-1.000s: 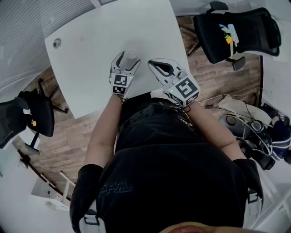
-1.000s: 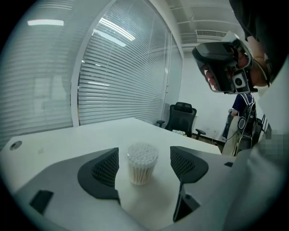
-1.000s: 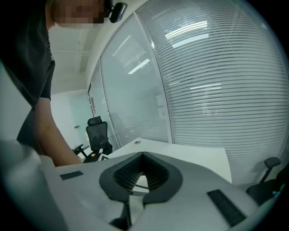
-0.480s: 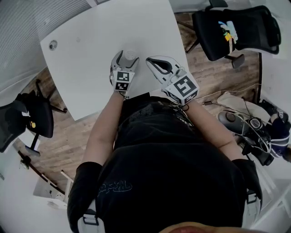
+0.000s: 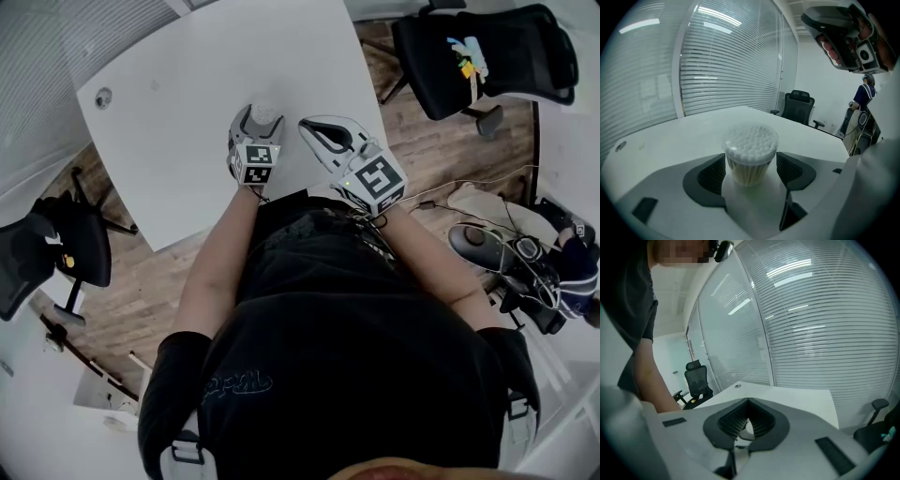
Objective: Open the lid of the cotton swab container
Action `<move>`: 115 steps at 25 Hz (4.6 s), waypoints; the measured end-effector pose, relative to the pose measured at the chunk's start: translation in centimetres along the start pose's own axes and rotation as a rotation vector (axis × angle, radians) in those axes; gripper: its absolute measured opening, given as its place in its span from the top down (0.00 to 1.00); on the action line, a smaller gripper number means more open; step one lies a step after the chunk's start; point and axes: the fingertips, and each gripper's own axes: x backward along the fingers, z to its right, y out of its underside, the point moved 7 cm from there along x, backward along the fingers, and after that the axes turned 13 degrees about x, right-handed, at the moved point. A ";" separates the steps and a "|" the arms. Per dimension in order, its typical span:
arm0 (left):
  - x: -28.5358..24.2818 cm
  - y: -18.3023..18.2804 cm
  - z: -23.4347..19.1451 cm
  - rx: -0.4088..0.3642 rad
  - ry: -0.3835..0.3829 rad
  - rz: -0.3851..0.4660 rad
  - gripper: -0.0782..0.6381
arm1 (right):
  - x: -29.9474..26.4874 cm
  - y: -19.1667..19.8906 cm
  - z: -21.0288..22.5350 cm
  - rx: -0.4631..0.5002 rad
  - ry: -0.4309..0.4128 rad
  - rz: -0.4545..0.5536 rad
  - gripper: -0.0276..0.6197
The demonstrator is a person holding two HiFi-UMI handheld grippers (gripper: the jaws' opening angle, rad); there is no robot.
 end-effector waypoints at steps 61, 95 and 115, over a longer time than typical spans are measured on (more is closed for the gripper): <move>15.5 -4.1 11.2 -0.325 0.335 -0.200 0.52 | 10.3 1.3 -6.2 0.143 -0.162 0.158 0.92; 29.1 -5.4 1.9 -0.479 0.539 -0.264 0.52 | 0.4 -7.5 -19.2 0.270 -0.333 0.231 0.58; 33.9 -4.5 0.4 -0.560 0.636 -0.267 0.52 | -1.5 -9.4 -25.1 0.365 -0.340 0.246 0.56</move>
